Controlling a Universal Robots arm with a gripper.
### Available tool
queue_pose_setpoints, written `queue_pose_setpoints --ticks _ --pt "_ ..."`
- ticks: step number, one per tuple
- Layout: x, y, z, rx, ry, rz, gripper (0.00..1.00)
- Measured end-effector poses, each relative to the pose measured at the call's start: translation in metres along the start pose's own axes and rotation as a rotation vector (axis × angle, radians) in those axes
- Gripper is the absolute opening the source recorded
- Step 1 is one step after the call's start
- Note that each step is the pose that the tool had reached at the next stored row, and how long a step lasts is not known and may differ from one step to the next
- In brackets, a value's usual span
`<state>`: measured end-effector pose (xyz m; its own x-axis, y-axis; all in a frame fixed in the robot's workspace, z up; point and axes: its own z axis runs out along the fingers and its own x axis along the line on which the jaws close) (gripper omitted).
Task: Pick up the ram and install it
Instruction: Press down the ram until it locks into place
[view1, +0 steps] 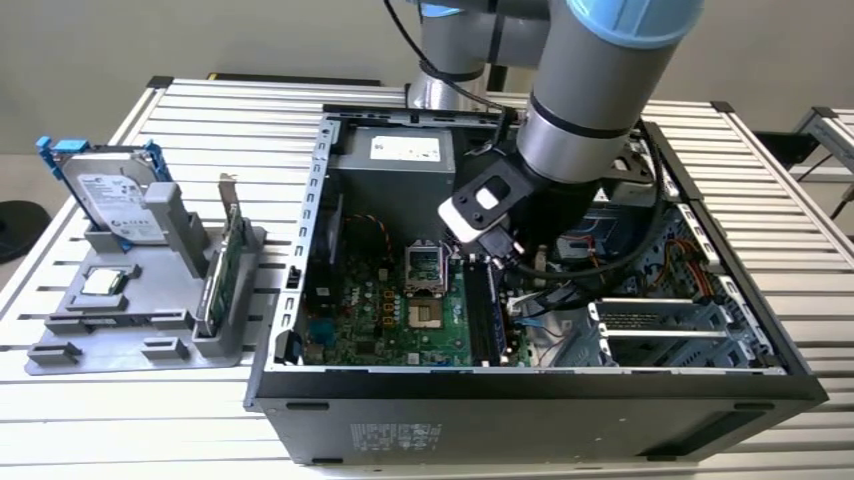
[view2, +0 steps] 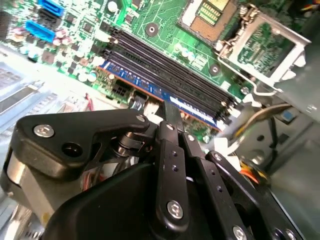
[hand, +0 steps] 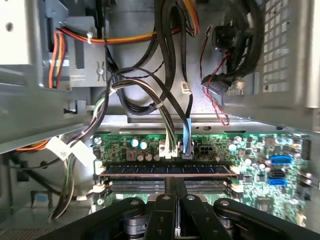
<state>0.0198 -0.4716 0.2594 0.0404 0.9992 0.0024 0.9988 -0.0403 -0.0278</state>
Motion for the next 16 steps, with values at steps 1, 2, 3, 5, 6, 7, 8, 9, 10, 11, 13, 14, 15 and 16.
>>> queue_pose_setpoints --ticks 1,2,3,5,6,7,8,9,10,11,13,14,15,16 --pt "0.0 -0.0001 -0.0045 0.0 -0.0001 0.0 0.0" --pt "0.0 -0.0003 -0.0089 0.0 -0.0001 0.0 0.0" --pt "0.0 -0.0004 -0.0127 0.0 -0.0002 0.0 0.0" --pt "0.0001 -0.0006 -0.0217 0.0 0.0001 0.0 0.0" --pt "0.0 -0.0007 -0.026 0.0 -0.0002 0.0 0.0" --pt "0.0001 -0.0008 -0.0294 0.0 -0.0001 0.0 0.0" --pt "0.0001 -0.0009 -0.0329 0.0 -0.0001 0.0 0.0" --pt "0.0001 -0.0011 -0.0374 0.0 -0.0001 0.0 0.0" --pt "0.0001 -0.0012 -0.0418 0.0 0.0001 0.0 0.0" --pt "0.0001 -0.0013 -0.0462 0.0 0.0 0.0 0.0" --pt "0.0001 -0.0015 -0.0546 0.0 0.0002 0.0 0.0" --pt "0.0001 -0.0017 -0.0587 -0.0001 0.0006 0.0 0.0" --pt "0.0002 -0.0017 -0.0607 0.0 0.0006 0.0 0.0" --pt "0.0001 -0.0017 -0.0607 0.0 0.0008 0.0 0.0"
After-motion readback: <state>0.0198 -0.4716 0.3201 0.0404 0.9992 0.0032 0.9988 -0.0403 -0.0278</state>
